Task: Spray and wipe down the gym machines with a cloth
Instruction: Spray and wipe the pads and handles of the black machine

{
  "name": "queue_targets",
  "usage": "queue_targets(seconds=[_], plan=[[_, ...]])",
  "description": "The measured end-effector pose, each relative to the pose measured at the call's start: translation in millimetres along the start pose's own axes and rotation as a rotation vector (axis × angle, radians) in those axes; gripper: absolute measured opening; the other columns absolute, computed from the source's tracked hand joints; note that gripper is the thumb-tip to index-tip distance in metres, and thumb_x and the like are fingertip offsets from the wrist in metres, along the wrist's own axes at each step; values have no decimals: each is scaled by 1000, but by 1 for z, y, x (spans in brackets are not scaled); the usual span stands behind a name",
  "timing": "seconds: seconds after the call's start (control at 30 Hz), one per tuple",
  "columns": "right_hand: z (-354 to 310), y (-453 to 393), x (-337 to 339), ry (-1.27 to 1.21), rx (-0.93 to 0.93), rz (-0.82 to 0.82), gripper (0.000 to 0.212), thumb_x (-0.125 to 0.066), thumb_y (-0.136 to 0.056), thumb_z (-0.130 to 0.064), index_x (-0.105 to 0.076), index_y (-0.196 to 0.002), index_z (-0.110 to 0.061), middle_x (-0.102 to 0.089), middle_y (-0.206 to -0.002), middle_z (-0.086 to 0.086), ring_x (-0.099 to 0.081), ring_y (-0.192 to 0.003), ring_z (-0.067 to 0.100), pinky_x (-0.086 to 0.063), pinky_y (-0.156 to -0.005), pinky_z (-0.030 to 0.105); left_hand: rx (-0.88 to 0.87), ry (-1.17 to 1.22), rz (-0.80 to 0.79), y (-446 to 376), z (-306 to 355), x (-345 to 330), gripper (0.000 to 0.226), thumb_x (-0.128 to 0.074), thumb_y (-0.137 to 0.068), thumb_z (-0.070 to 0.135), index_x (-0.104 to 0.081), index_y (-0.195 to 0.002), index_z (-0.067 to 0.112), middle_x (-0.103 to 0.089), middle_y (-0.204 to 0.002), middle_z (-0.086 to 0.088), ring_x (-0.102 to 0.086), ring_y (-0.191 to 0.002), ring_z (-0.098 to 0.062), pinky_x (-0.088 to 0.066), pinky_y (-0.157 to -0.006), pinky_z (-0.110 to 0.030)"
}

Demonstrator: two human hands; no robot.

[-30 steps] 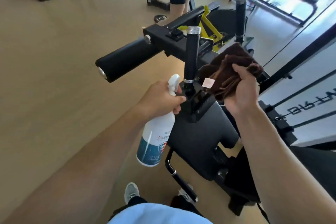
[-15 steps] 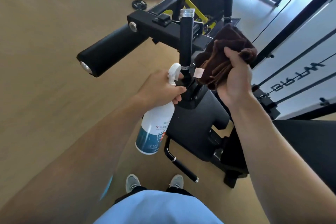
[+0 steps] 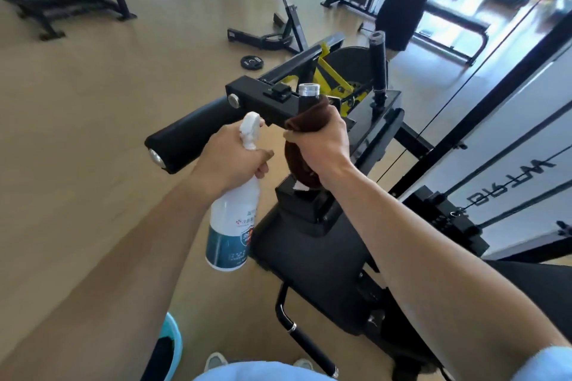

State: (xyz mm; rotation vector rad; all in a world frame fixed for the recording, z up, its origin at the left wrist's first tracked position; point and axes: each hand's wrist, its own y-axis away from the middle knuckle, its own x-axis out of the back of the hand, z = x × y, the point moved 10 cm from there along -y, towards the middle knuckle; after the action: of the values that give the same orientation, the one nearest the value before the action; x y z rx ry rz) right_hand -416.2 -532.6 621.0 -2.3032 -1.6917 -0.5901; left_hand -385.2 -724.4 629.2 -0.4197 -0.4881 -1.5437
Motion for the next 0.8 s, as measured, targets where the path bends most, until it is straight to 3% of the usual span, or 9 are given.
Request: queue_targets(seconds=[0.2, 0.37, 0.47, 0.57, 0.63, 0.7, 0.8], plan=[[-37, -16, 8, -99, 83, 38, 64, -90, -73, -26, -58, -127, -26, -67, -105, -7, -66, -102, 18, -59, -91, 46, -22, 62, 17, -2, 25, -1, 51, -70, -94, 25, -53, -142, 27, -76, -78, 1, -72, -71, -13, -57, -86, -36], [-54, -19, 13, -75, 204, -3, 59, -87, -78, -21, -56, -127, -22, -64, -96, -14, -62, -85, 0, -49, -68, 20, 27, 65, 46, 4, 19, -8, 37, -71, -92, 23, -66, -128, 14, -74, -69, 5, -69, -59, -5, -53, -73, -26], [-33, -9, 7, -38, 139, -87, 63, -83, -81, -20, -49, -135, -23, -62, -95, -14, -65, -74, 2, -50, -62, 18, 53, 38, 60, 12, 8, -12, 25, -72, -92, 26, -71, -112, 11, -73, -68, 5, -70, -62, -8, -58, -78, -32], [5, 12, 3, 93, 100, -137, 70, -82, -82, -21, -41, -138, -25, -61, -96, -12, -63, -80, 6, -49, -64, 19, 51, 85, 27, 20, 1, -23, 36, -73, -92, 24, -64, -127, 20, -75, -73, -1, -73, -69, -16, -59, -88, -42], [18, 24, 3, 136, 107, -119, 75, -82, -80, -20, -38, -140, -25, -61, -106, -5, -63, -94, 16, -54, -73, 28, 70, 84, 28, 25, -5, -26, 37, -73, -92, 26, -63, -126, 18, -75, -77, -3, -74, -73, -19, -58, -91, -47], [12, 24, 4, 128, 96, -80, 75, -83, -79, -20, -41, -141, -24, -61, -112, -2, -62, -103, 21, -57, -85, 40, 84, 84, 32, 27, -10, -26, 40, -73, -92, 28, -62, -129, 19, -75, -80, -2, -73, -74, -19, -58, -92, -48], [-23, 5, 9, 22, 86, -17, 72, -85, -81, -20, -46, -141, -21, -57, -106, -7, -59, -106, 19, -54, -92, 40, 80, 64, 24, 29, -10, -22, 42, -73, -90, 31, -60, -129, 23, -74, -84, -2, -73, -76, -20, -59, -90, -48]])
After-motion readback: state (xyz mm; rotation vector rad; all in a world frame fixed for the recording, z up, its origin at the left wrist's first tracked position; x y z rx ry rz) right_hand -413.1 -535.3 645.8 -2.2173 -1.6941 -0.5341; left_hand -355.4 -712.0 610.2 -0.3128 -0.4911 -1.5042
